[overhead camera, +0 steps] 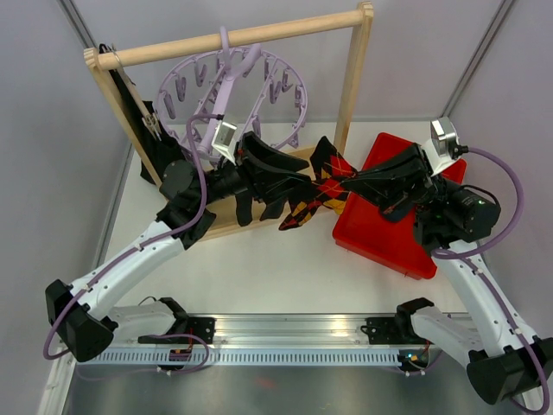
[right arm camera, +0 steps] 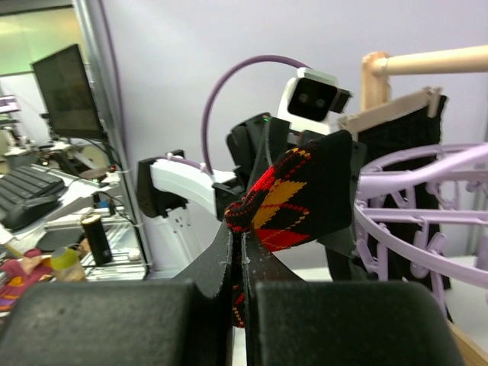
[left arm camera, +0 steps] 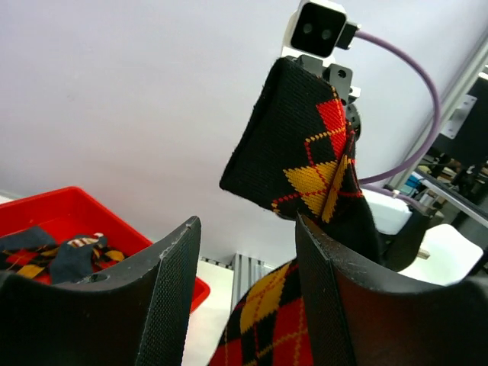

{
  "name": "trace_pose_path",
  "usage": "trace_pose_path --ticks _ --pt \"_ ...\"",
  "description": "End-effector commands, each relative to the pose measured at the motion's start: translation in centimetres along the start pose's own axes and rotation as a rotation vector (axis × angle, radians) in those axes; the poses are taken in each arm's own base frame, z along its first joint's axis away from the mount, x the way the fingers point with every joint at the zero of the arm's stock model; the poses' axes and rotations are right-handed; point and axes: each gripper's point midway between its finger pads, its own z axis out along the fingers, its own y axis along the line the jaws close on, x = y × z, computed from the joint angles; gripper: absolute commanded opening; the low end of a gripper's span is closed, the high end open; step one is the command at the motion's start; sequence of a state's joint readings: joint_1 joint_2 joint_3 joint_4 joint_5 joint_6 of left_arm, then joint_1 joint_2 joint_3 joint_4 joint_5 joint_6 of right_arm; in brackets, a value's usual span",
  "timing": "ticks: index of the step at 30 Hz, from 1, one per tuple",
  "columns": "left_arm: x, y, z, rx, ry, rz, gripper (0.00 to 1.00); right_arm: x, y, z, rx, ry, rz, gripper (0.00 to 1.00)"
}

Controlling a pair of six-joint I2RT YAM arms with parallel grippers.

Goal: Clip the socks to the hanger
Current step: Pick up the sock from the bin.

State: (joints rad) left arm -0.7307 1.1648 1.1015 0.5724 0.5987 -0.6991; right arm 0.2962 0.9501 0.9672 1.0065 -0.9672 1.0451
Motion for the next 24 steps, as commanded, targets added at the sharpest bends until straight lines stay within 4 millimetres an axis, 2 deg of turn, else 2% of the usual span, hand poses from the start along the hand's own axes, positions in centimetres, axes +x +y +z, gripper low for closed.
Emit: trace_pose_path --ticks 1,7,17,20,21,24 --pt "-2.6 -2.6 0.7 0.1 -0.048 0.005 0.58 -1.6 3.0 0.4 -0.119 -0.057 -0.056 0.0" --pt "-2.4 -2.6 0.9 0.133 -0.059 -0.02 0.59 -2.2 4.0 0.8 -0.154 -0.065 -0.052 0.0" --pt "-3.8 -4.8 0.7 0.23 -0.105 -0.008 0.59 -1.7 3.0 1.0 -0.124 -0.054 -0.045 0.0" --pt "-3.8 -5.1 0.6 0.241 -0.105 -0.004 0.5 -1.6 2.7 1.1 -0.108 -0.05 -0.049 0.0" --pt "-3.9 -5.2 0.6 0.243 -0.105 -0.002 0.43 -1.6 2.5 1.0 -0.099 -0.044 -0.045 0.0" --pt "-3.8 -5.3 0.6 0.248 -0.101 -0.002 0.31 -1.5 2.2 1.2 -0.086 -0.04 -0.045 0.0"
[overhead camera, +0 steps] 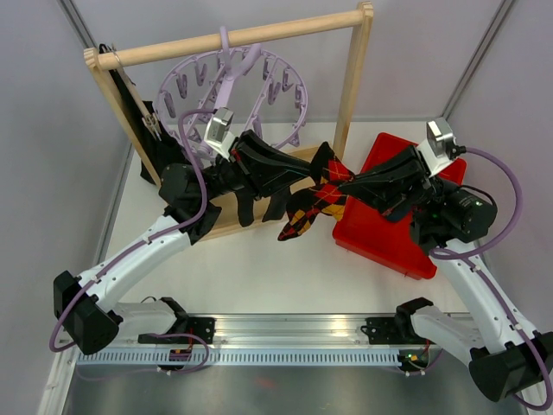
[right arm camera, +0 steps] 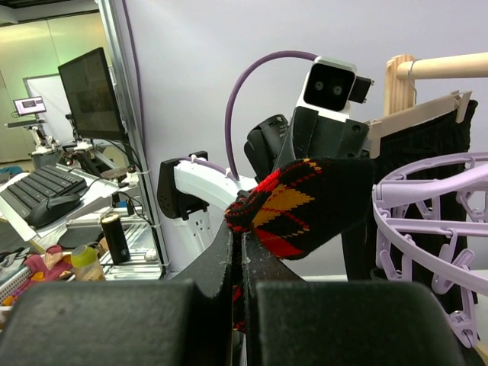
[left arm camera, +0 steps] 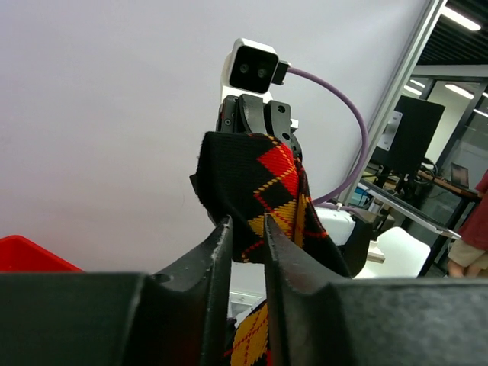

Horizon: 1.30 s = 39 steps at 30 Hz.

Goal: Clip the socks to the hanger
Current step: Pick up the sock from the bin.

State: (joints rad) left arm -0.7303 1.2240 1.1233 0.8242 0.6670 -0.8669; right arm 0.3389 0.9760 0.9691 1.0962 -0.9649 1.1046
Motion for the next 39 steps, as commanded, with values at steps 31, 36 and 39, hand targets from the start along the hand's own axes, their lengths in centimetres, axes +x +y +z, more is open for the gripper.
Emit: trace_pose_path --ticks 31,36,39 --pt "-2.6 -1.1 -1.6 -0.147 -0.001 0.167 0.02 1.4 -2.3 -0.8 0.191 0.103 -0.114 0.0" --pt "-2.3 -0.4 -1.9 -0.187 0.011 0.163 0.02 1.8 -2.1 -0.8 0.178 0.122 -0.112 0.05" --pt "-2.3 -0.1 -1.7 -0.198 0.021 0.158 0.02 2.4 -2.6 -1.0 0.205 0.137 -0.104 0.0"
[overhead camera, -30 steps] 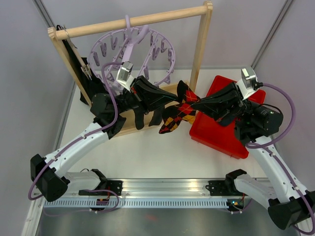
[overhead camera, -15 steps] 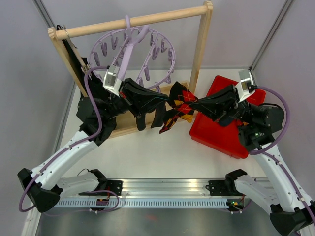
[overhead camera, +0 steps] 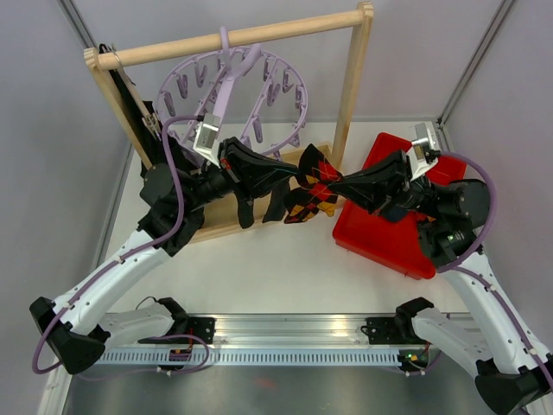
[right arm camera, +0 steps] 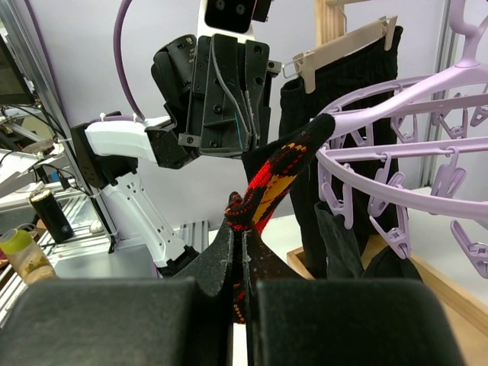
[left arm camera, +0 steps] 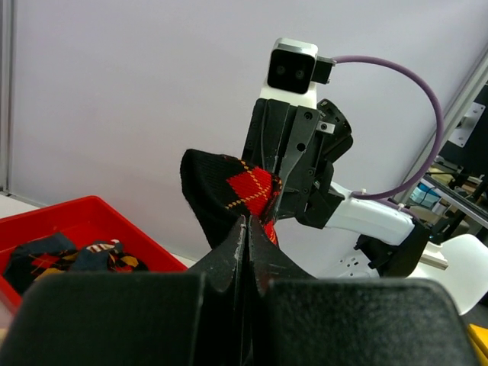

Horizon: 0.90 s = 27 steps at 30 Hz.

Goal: Clip the socks to the hanger
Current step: Pick up the sock from the bin.

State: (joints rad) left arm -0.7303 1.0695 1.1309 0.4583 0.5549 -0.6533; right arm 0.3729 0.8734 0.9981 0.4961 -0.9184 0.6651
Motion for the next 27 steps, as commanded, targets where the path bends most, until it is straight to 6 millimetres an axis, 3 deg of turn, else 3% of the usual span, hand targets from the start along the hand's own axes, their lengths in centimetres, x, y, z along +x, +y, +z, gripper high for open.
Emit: trace_pose_path --ticks 1,5,10,16,23,27 --pt "-1.8 -0.5 0.3 -0.002 -0.027 0.059 0.02 -0.7 0.5 0.0 0.003 -0.012 -0.059 0.0" --pt "-1.7 0.1 0.6 -0.026 -0.017 0.05 0.05 -1.0 1.0 0.0 -0.008 -0.021 -0.07 0.0" --pt "-1.3 0.9 0.6 -0.061 -0.014 0.037 0.33 -2.6 2.6 0.0 -0.038 -0.049 -0.098 0.0" --pt "-0.9 1.2 0.6 -0.066 -0.013 0.016 0.51 -4.2 4.4 0.0 -0.085 -0.07 -0.134 0.0" --pt "0.0 1.5 0.4 -0.054 -0.022 -0.024 0.54 -5.5 6.0 0.0 -0.132 -0.094 -0.152 0.0" --pt "-0.2 0.6 0.6 0.003 -0.034 -0.035 0.56 -6.1 6.5 0.0 -0.153 -0.111 -0.153 0.0"
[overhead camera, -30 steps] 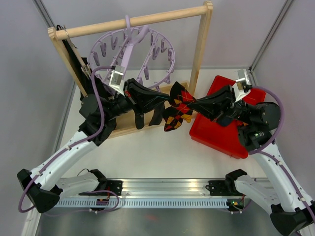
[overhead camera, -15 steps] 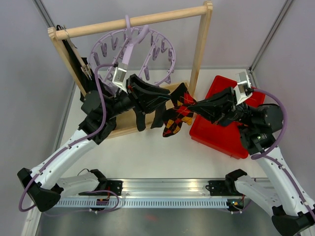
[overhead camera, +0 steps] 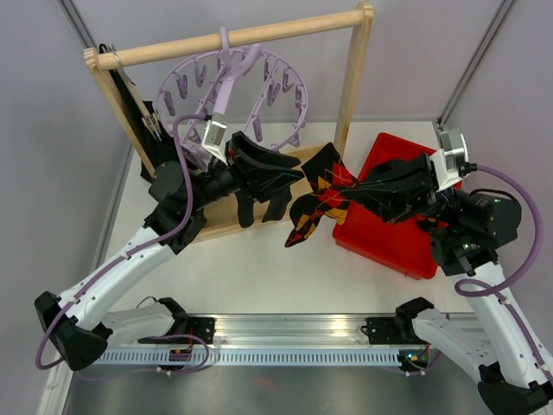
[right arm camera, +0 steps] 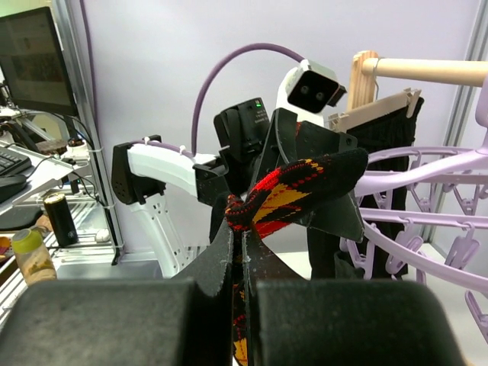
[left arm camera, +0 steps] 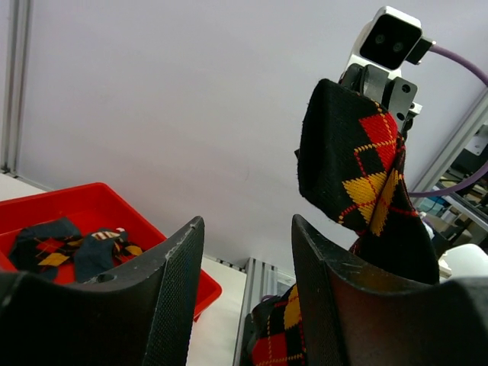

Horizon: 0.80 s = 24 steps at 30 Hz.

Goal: Clip the socks to the hanger
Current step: Pick up the sock from the bin.

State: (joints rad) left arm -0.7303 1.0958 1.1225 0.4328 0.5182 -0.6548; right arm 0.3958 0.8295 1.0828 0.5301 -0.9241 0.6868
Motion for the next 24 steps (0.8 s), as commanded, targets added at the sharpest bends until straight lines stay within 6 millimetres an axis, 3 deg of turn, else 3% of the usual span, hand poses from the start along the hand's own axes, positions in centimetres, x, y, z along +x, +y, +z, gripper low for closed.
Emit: trace_pose_path --ticks 1,12,24 --pt "-1.3 -1.8 0.3 0.088 -0.046 -0.018 0.56 -2.3 2.0 0.4 -0.069 -0.044 -0.056 0.0" --pt "-2.0 -4.4 0.0 0.229 -0.076 -0.032 0.57 -2.9 2.4 0.6 -0.098 -0.068 -0.055 0.0" --pt "-2.6 -4.5 1.1 0.269 -0.093 -0.07 0.57 -2.9 2.5 0.8 -0.116 -0.069 -0.042 0.0"
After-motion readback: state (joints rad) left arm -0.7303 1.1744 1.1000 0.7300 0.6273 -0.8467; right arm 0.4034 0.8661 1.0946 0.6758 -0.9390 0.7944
